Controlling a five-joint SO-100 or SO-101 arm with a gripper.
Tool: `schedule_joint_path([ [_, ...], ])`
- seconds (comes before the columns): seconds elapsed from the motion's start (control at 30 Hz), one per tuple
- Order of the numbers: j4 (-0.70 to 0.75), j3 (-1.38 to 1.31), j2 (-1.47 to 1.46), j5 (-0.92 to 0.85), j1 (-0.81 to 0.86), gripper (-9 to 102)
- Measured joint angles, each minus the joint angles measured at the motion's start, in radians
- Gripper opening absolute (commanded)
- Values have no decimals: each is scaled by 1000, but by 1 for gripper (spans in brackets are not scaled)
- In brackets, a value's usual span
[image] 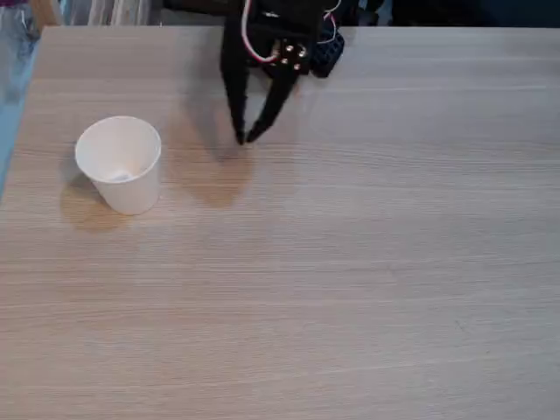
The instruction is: Grasp a block and put it in the bin.
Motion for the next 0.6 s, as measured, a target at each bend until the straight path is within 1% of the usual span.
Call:
schedule_joint_path([
  [0.13, 75, 63, 72, 44, -92, 0],
  [0.43, 123, 305, 325, 49, -215, 0],
  [0.6, 138, 403, 417, 38, -241, 0],
])
